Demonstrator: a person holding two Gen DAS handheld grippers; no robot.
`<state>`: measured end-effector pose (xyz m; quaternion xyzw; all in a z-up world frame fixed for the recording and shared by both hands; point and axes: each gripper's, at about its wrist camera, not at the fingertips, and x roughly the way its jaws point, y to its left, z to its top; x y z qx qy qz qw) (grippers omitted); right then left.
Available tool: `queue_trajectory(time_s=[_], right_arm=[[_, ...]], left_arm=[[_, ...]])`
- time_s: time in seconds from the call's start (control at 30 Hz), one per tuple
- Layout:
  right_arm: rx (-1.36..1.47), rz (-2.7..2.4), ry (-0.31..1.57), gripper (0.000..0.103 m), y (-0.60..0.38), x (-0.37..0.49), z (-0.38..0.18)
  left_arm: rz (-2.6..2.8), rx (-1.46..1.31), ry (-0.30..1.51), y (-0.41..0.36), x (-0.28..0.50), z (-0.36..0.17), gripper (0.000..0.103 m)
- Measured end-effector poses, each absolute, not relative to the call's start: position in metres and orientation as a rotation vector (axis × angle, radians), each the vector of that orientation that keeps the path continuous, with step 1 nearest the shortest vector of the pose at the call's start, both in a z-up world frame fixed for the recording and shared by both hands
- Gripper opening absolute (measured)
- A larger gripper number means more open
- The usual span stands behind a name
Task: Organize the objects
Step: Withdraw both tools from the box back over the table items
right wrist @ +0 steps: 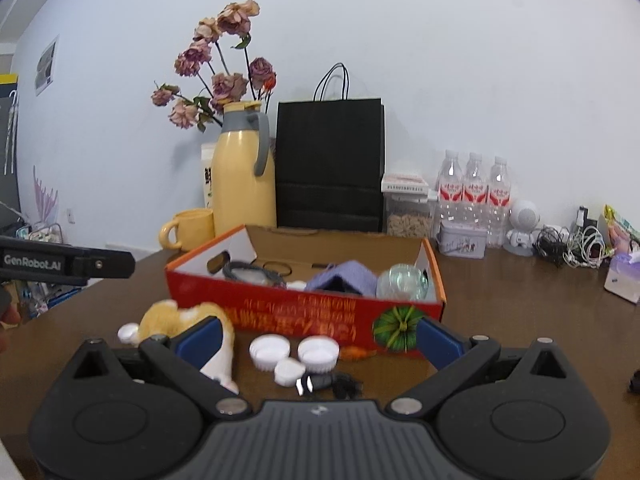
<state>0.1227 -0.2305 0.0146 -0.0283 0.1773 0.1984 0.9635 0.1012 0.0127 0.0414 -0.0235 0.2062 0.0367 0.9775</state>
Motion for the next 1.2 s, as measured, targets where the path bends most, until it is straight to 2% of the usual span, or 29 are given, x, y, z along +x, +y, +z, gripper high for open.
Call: queue_trajectory(time_s=[0.3,1.2], right_arm=[[-0.066,0.415,0.42,0.103,-0.233,0.1,-0.006],[-0.062,0.4,0.506,0.103,-0.23,0.114,-0.035]], left_arm=[[0.077,-0.045,0.473,0.018,0.078,0.015,0.103],[0.114,-0.092,0.652,0.05,0.093,-0.038,0.103]])
